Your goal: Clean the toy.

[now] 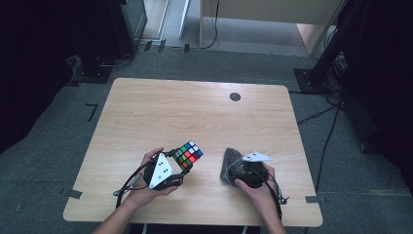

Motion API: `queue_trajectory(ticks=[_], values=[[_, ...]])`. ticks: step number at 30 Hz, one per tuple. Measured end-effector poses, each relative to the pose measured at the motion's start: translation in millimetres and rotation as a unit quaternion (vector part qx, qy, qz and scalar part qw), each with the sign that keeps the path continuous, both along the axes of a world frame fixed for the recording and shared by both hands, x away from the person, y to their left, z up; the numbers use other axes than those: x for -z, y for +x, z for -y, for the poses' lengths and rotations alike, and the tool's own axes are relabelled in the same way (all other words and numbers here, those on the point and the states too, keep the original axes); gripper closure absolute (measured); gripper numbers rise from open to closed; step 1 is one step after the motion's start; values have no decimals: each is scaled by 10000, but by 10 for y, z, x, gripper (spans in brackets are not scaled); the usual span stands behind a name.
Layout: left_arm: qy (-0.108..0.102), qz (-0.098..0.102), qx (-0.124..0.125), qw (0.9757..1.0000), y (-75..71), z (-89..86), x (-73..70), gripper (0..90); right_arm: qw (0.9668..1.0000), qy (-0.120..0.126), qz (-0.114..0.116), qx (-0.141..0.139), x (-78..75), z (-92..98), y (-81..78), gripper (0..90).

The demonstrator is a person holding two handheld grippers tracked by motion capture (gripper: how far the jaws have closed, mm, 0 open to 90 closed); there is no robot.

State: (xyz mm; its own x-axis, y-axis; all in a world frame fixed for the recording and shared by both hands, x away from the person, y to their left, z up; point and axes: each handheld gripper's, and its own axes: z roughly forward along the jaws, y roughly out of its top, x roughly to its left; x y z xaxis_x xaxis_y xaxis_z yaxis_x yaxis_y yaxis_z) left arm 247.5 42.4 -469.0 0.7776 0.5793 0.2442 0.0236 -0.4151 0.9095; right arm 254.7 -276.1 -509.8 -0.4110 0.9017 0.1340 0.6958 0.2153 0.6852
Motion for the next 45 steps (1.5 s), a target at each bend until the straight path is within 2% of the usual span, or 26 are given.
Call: queue_trajectory(ticks=[3, 6, 9, 10, 11, 13, 14, 15, 17, 19, 20, 22, 24, 25, 27, 29, 30, 31, 33, 35, 37, 39, 41, 42, 44, 45], values=[[-22, -26, 30, 10000, -5, 8, 0, 342, 9998, 173, 124, -38, 32, 57, -21, 470], [-1, -67, 60, 10000, -6, 27, 14, 342, 9995, 281, 68, -80, 7, 92, -27, 625], [77, -66, 96, 9999, -16, 54, 32, 342, 9995, 223, 204, -76, -63, 63, -56, 667], [96, -56, 106, 9999, -24, 64, 37, 342, 9989, 334, 328, -79, -110, 49, -77, 670], [122, -46, 127, 9998, -31, 74, 40, 342, 9971, 570, 492, -103, -175, 39, -107, 669], [173, -33, 189, 9997, -52, 103, 51, 342, 9885, 1161, 930, -272, -352, -2, -196, 668], [229, -7, 227, 9995, -71, 125, 59, 342, 9832, 1320, 1195, -396, -455, -41, -254, 668], [269, 9, 262, 9993, -83, 138, 63, 342, 9773, 1378, 1523, -519, -585, -108, -339, 667], [361, 58, 350, 9987, -117, 175, 69, 342, 9676, 1474, 1917, -729, -740, -210, -450, 666], [362, 81, 448, 9983, -151, 209, 65, 342, 9579, 1683, 2093, -1017, -855, -329, -538, 663], [364, 91, 513, 9980, -168, 221, 58, 342, 9553, 1739, 2099, -1147, -880, -387, -564, 662], [413, 161, 626, 9971, -204, 242, 45, 342, 9529, 1818, 2036, -1322, -881, -481, -587, 658], [462, 220, 736, 9960, -237, 252, 35, 342, 9550, 1813, 1889, -1397, -838, -546, -578, 655], [522, 232, 735, 9957, -242, 258, 38, 342, 9572, 1741, 1869, -1360, -807, -558, -565, 653], [563, 224, 745, 9954, -240, 250, 47, 343, 9600, 1796, 1770, -1220, -749, -514, -519, 653], [547, 220, 748, 9954, -232, 241, 46, 343, 9710, 1346, 1789, -839, -702, -458, -479, 654], [522, 211, 747, 9956, -227, 238, 41, 343, 9743, 1211, 1765, -699, -686, -425, -462, 654], [494, 197, 748, 9958, -223, 238, 37, 343, 9747, 1255, 1743, -612, -683, -388, -456, 654], [523, 192, 741, 9957, -219, 241, 42, 343, 9690, 1535, 1831, -631, -725, -361, -483, 652], [575, 190, 742, 9954, -220, 249, 58, 343, 9611, 1694, 1987, -898, -794, -416, -536, 648], [506, 173, 767, 9956, -225, 247, 47, 342, 9567, 1726, 2029, -1174, -827, -505, -577, 644], [458, 189, 771, 9958, -235, 237, 18, 343, 9583, 1774, 1890, -1205, -790, -559, -568, 640], [517, 204, 743, 9957, -232, 227, 21, 343, 9568, 2094, 1712, -1067, -723, -511, -520, 641], [518, 188, 751, 9957, -225, 219, 28, 343, 9611, 2011, 1646, -933, -694, -480, -490, 645], [465, 163, 761, 9959, -213, 208, 27, 343, 9722, 1645, 1574, -556, -648, -405, -444, 648], [441, 165, 749, 9961, -209, 207, 20, 343, 9737, 1623, 1541, -423, -635, -362, -430, 649]])
